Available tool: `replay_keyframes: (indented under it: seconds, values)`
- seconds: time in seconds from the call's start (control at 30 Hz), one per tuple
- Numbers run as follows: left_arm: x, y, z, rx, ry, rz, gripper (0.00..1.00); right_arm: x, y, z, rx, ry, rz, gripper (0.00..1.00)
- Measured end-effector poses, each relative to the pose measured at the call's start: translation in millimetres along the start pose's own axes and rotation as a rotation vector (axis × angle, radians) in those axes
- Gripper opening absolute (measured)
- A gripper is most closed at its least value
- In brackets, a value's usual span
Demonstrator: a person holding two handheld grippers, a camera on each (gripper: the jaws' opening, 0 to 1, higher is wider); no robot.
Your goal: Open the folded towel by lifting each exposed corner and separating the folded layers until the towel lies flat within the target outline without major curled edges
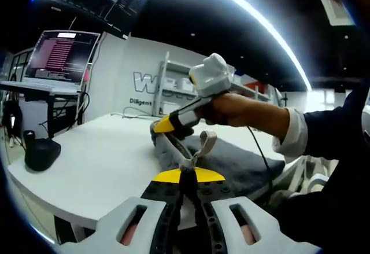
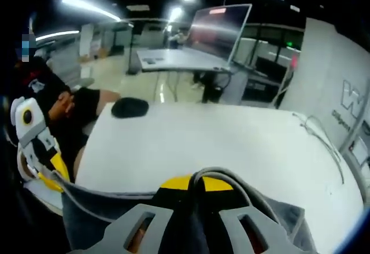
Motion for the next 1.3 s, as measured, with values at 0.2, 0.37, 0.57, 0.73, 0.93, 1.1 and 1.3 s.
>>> replay_keyframes:
  seconds: [0.2, 0.37, 0.57, 0.73, 0.93, 1.1, 1.3]
  values:
    - [-3.6, 3.5, -2, -0.008, -0.005, -0.010, 0.05, -1, -1.7, 10, -0.013, -0.007, -0.008, 0.02]
    - [-8.0, 6.8, -4, -0.013, -0.018, -0.016, 0.05, -3, -2.1, 17, -0.024, -0.013, -0.013, 0.02]
    - [-10.2, 9.8, -4, -0.030, -0.047, 0.030, 0.05, -3, -0.5, 25, -0.032, -0.014, -0.012, 0.03]
    - [-12.0, 12.2, -5, -0.038, -0.058, 0.046, 0.05, -4, 2.7, 29, -0.035, -0.020, -0.003, 0.04]
    - [-11.7, 13.6, -5, -0.041, -0.062, 0.051, 0.05, -4, 5.5, 34, -0.035, -0.030, 0.012, 0.05]
    - [-12.0, 15.6, -6, -0.049, -0.084, 0.104, 0.05, -6, 9.0, 41, -0.033, -0.047, 0.045, 0.08]
    - [-12.5, 16.5, -6, -0.052, -0.093, 0.150, 0.06, -8, 15.4, 48, -0.022, -0.076, 0.110, 0.11]
Point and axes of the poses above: the point that each gripper's makers call its tool centre point, and the gripper's own axes: z roughly forward along the fingers, x roughly to its right, y roughly out of its underside, the point moved 7 cm from there along -z, roughly backward along the fingers, and after that the axes turned 11 degrees about -z, right-handed, at the moved point
